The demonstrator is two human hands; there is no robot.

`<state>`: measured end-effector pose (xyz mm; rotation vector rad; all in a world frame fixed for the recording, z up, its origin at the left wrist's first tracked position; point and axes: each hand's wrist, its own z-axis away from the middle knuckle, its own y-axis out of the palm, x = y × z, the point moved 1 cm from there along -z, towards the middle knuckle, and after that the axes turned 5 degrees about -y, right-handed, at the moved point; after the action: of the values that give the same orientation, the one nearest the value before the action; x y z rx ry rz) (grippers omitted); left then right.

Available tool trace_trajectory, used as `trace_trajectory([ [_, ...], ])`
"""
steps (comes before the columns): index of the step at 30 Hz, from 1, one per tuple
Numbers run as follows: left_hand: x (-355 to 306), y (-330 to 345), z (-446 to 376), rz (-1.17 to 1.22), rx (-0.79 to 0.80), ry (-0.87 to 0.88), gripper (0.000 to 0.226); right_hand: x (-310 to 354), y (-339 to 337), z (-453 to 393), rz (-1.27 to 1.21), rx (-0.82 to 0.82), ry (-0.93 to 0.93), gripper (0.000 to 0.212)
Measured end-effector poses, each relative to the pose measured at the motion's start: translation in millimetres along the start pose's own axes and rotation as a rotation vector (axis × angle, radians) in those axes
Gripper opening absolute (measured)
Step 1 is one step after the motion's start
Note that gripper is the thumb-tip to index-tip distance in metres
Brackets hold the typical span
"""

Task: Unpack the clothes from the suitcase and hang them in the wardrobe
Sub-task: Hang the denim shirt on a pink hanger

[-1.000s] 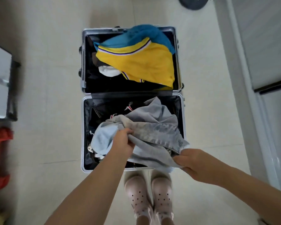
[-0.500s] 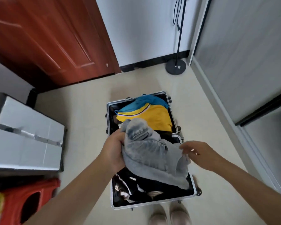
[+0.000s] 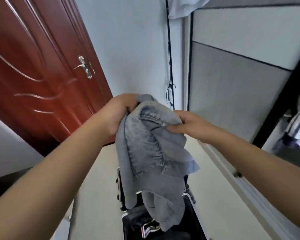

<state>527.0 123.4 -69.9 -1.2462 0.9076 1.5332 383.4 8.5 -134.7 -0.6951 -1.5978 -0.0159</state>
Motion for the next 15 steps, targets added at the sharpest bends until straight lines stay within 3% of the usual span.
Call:
trace_trajectory([
  [2, -23, -2, 0, -0.071, -0.073, 0.016, 0.053, 25, -20, 7, -0.078, -0.203, -0.013, 0.027],
  [4, -41, 5, 4, -0.299, -0.186, 0.063, 0.033, 60, -45, 20, -0.15, -0.402, -0.026, 0.034],
  [6, -50, 23, 2, -0.548, -0.278, 0.132, 0.022, 97, -66, 29, -0.091, -0.494, -0.056, 0.038],
  [8, -53, 51, 6, -0.639, -0.361, 0.316, 0.019, 126, -78, 38, 0.091, -0.513, -0.038, 0.039],
  [10, -56, 84, 19, -0.536, -0.414, 0.583, 0.016, 149, -93, 58, 0.218, -0.529, 0.042, 0.038],
  [13, -56, 128, 40, -0.361, -0.327, 0.862, 0.024, 175, -120, 96, 0.212, -0.56, 0.167, 0.036],
  [15, -56, 164, 48, -0.443, -0.112, 0.832, 0.022, 189, -137, 126, 0.249, -0.625, 0.201, 0.034],
])
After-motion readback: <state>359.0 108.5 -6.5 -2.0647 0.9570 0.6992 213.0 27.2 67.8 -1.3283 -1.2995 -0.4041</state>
